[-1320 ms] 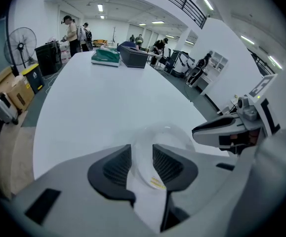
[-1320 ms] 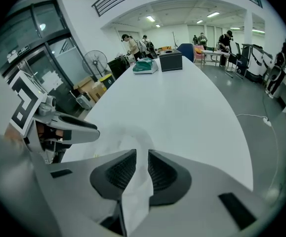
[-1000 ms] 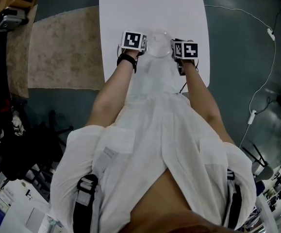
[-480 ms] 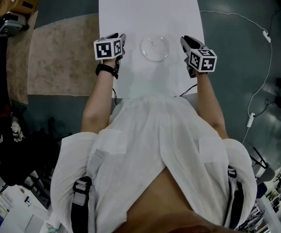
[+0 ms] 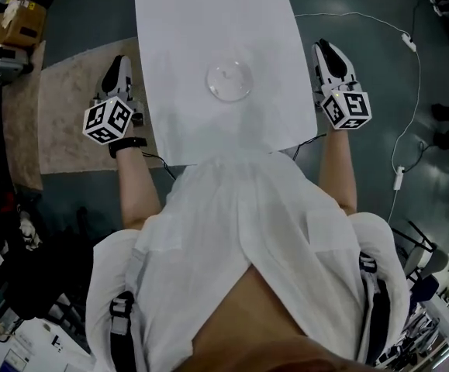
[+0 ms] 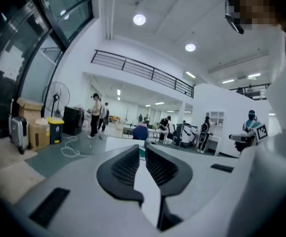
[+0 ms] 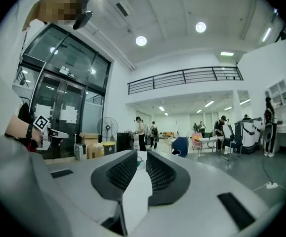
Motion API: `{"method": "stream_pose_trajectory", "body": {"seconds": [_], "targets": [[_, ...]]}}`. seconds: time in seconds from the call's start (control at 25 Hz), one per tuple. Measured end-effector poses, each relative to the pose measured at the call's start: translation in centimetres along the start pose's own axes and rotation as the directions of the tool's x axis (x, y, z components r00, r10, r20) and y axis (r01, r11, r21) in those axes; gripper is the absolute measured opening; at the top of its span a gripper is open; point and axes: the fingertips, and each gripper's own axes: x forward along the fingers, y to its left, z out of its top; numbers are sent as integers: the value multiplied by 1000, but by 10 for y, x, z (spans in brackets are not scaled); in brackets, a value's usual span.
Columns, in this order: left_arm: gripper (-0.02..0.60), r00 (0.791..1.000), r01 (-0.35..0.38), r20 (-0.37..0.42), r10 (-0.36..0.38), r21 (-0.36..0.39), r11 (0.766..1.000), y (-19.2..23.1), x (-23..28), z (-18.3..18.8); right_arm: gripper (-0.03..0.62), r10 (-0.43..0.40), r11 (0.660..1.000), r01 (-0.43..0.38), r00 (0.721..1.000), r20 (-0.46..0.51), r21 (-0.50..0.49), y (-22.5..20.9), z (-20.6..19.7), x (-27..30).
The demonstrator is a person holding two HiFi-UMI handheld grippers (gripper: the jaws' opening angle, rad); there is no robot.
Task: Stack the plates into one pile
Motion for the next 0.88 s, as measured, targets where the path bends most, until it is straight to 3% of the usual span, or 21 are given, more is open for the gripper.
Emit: {"method": "stream_pose_trajectory", "body": {"seconds": [0.12,0.32,0.88], "targets": [[27,993,-31,116,20,97,995,5,-16,35,67,-30,999,34,993,112,-37,-10,44,-13],[14,971,-56,238,22,135,989,3,-41,68,40,-25,993,45,983,182,-106,-7,82,-23],[11,954,-28,298,-32,194,981,-25,-54,95,26,-29,985,63,978,207,-158,10,114,-37]]}}
